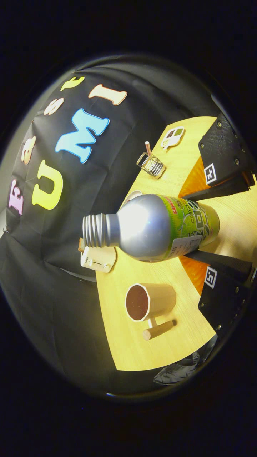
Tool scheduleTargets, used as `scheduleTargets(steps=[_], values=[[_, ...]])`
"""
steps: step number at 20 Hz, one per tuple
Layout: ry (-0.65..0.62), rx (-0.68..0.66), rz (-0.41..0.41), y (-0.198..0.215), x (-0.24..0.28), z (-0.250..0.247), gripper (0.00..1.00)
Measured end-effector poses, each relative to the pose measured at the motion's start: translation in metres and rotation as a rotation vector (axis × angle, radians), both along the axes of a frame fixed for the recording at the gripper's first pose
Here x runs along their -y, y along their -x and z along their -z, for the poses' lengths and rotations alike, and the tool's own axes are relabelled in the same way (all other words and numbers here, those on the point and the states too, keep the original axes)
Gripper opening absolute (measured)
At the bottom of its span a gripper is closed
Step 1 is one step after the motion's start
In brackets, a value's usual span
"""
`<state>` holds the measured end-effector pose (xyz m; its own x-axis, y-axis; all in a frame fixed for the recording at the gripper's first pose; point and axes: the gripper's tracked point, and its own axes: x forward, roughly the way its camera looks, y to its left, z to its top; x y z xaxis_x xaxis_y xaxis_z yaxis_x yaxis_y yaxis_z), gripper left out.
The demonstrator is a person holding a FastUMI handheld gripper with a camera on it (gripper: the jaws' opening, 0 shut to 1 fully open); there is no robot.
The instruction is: Take the bottle from table, then pour the juice into the cup, finally place the bottle on the coaster
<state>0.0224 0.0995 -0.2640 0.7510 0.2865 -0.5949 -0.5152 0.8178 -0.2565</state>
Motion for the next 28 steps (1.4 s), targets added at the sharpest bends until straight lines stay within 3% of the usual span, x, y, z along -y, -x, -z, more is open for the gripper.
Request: scheduleTargets(steps=[28], values=[[0.51, -0.068, -0.281, -0.004, -0.025, 0.001, 0.69]])
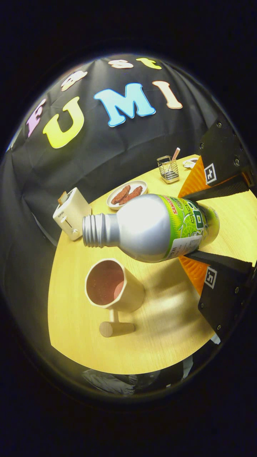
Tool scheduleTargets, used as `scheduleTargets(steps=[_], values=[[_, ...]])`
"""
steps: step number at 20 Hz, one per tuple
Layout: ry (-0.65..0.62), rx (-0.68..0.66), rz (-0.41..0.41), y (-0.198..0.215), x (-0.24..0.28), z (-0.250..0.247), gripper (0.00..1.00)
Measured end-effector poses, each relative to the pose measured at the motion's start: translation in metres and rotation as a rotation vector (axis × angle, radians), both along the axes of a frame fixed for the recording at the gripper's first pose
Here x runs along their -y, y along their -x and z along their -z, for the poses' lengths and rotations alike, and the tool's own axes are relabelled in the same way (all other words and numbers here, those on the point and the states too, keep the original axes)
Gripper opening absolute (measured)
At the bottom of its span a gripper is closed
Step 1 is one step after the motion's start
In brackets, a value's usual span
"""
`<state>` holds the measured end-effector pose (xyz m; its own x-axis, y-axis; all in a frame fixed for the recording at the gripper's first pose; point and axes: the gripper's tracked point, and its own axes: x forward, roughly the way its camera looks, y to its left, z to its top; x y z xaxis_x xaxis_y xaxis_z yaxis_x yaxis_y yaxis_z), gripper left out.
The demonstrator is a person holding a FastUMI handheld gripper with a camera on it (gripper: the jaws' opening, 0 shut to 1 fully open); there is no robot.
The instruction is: Take the bottle from table, then pour the juice into the cup, finally place the bottle on the coaster
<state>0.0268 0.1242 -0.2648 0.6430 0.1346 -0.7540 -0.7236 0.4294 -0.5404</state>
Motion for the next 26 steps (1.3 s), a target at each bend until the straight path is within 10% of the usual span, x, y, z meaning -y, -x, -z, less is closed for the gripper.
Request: scheduleTargets(steps=[26], values=[[0.43, -0.146, -0.124, -0.001, 0.0, 0.012, 0.69]])
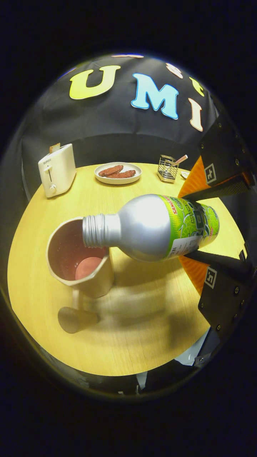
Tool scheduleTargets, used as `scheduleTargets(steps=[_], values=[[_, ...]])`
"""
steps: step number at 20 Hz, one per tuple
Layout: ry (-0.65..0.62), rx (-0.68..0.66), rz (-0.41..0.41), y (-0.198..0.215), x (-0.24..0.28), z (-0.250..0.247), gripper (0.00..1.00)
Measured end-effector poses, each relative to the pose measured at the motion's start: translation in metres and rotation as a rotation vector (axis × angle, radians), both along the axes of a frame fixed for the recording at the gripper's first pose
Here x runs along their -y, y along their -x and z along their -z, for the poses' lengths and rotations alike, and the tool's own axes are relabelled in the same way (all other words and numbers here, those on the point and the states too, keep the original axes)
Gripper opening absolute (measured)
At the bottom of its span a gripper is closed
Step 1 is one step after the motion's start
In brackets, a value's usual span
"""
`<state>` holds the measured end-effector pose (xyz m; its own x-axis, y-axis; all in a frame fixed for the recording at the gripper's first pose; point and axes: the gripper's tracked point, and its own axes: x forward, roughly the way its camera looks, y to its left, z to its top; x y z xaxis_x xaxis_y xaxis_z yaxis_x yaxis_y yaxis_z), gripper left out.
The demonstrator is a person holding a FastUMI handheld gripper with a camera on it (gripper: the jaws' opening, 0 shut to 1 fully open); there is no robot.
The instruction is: Take the bottle from table, then pour the juice into the cup, finally place the bottle on the coaster
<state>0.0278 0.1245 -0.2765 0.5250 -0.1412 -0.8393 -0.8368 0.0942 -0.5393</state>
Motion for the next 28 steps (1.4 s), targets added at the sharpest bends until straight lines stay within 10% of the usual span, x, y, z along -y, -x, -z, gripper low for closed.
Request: scheduleTargets(steps=[28], values=[[0.266, 0.03, -0.098, -0.011, 0.003, -0.026, 0.69]])
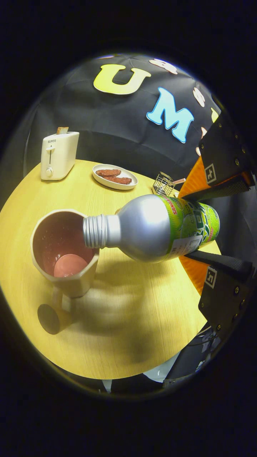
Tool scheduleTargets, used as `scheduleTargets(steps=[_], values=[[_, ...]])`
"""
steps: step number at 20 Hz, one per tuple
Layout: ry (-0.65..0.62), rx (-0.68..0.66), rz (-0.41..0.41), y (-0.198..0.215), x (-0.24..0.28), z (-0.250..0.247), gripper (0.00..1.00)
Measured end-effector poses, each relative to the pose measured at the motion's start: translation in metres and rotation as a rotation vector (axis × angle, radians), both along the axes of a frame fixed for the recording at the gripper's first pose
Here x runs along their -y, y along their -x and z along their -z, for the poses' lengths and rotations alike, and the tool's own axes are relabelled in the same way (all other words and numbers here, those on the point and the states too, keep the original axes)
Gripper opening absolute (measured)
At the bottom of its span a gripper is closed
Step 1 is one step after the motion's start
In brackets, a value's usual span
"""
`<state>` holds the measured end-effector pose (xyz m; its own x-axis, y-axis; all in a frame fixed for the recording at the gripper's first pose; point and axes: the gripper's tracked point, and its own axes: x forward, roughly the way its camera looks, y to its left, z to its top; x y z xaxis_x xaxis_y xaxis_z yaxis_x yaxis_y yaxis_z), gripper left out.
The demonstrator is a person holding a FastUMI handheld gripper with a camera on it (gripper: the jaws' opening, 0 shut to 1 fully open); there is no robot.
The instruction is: Take the bottle from table, then pour the juice into the cup, finally place the bottle on the coaster
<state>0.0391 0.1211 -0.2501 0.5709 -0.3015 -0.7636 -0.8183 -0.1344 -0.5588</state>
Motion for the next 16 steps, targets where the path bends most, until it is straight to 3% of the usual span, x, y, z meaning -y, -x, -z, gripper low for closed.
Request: scheduleTargets(steps=[16], values=[[0.072, -0.004, -0.012, -0.003, -0.001, -0.012, 0.69]])
